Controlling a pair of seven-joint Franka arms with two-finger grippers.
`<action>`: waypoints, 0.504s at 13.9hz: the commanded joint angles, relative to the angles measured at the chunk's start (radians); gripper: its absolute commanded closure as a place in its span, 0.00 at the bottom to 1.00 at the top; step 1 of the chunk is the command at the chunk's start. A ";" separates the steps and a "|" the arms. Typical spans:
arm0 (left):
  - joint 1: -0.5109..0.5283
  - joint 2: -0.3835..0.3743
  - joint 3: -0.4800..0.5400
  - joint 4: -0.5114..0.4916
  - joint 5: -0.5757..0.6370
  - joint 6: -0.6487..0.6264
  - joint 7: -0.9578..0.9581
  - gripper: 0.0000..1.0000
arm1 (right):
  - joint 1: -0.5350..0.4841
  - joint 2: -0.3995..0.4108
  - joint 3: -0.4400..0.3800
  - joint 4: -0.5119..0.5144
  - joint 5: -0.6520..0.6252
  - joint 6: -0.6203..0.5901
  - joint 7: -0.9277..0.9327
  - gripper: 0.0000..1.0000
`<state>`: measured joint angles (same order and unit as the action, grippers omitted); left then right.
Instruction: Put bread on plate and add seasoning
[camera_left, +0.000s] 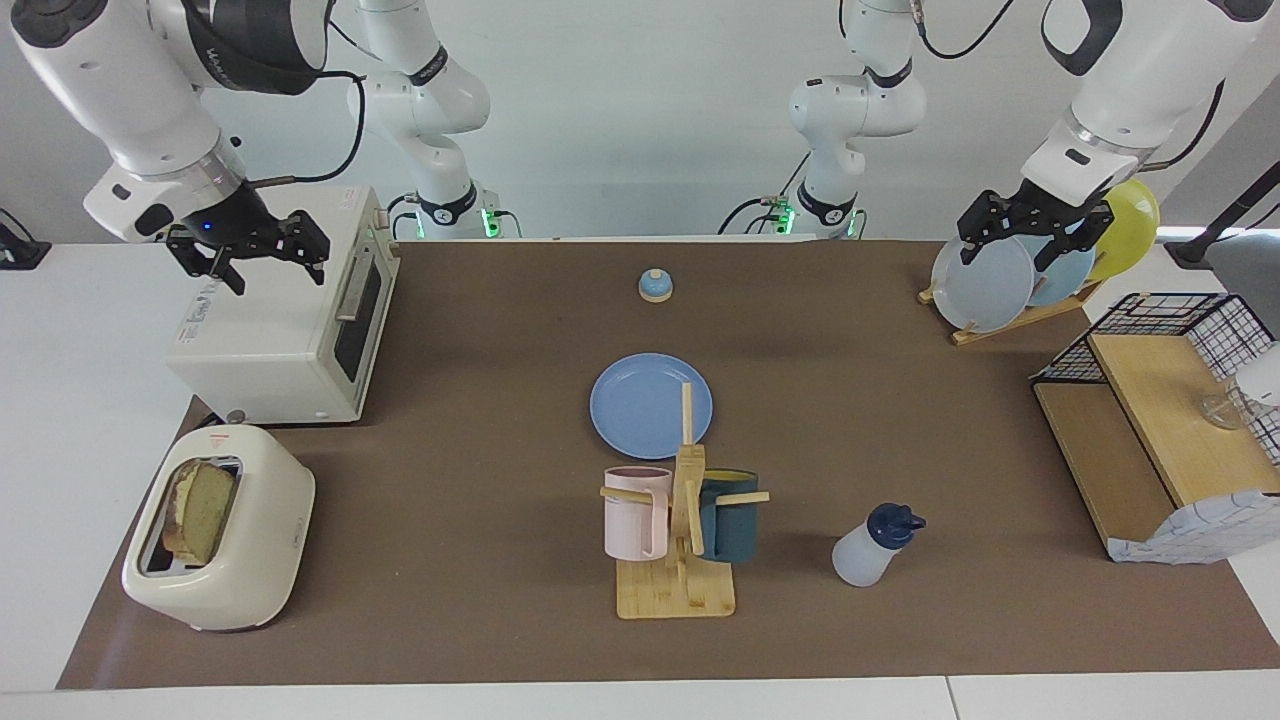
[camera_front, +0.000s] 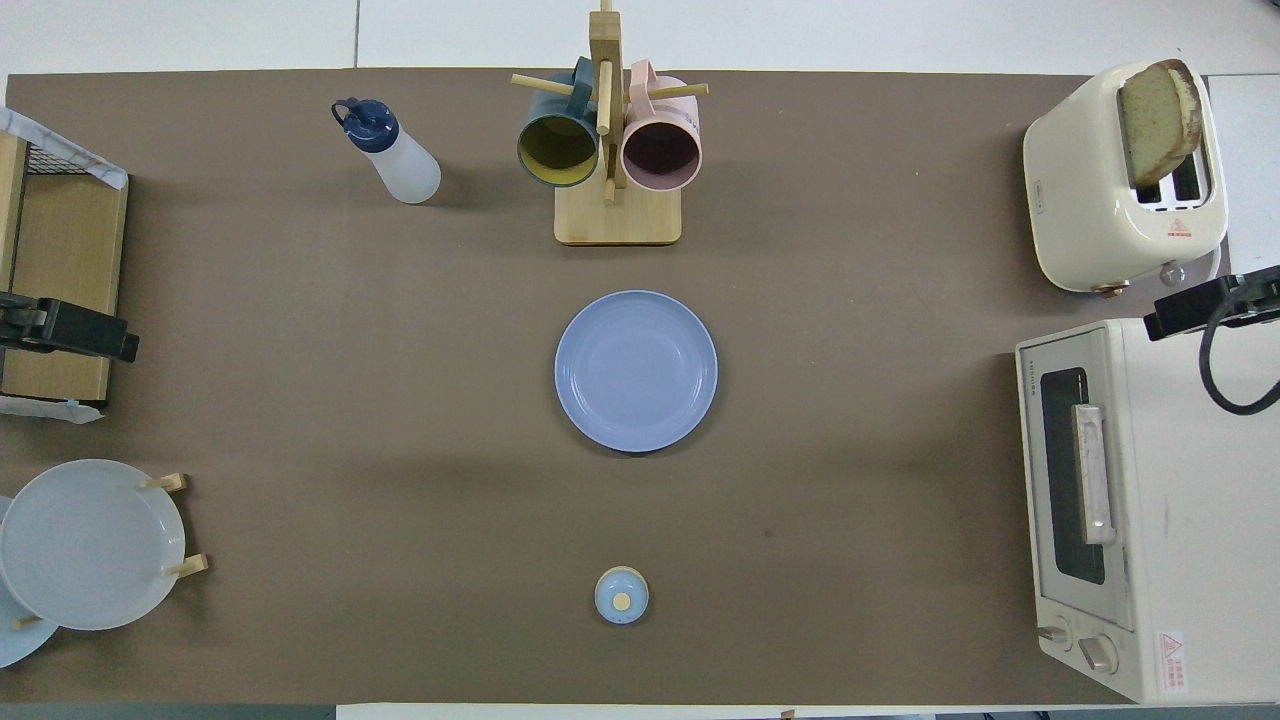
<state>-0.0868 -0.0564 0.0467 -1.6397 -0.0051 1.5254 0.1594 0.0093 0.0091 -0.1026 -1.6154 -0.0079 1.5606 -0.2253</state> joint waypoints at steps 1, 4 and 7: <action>0.001 -0.017 0.004 -0.014 0.014 -0.002 0.005 0.00 | -0.002 0.000 0.003 -0.018 -0.030 0.126 0.004 0.00; -0.007 -0.043 0.002 -0.057 0.014 -0.008 0.008 0.00 | 0.004 0.009 0.006 -0.037 -0.044 0.288 -0.009 0.00; -0.060 -0.091 -0.002 -0.176 0.014 0.109 0.000 0.00 | 0.020 0.029 0.004 -0.037 -0.073 0.352 -0.003 0.00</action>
<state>-0.0973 -0.0778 0.0417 -1.6959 -0.0051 1.5434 0.1614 0.0406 0.0331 -0.1003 -1.6415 -0.0643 1.8639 -0.2248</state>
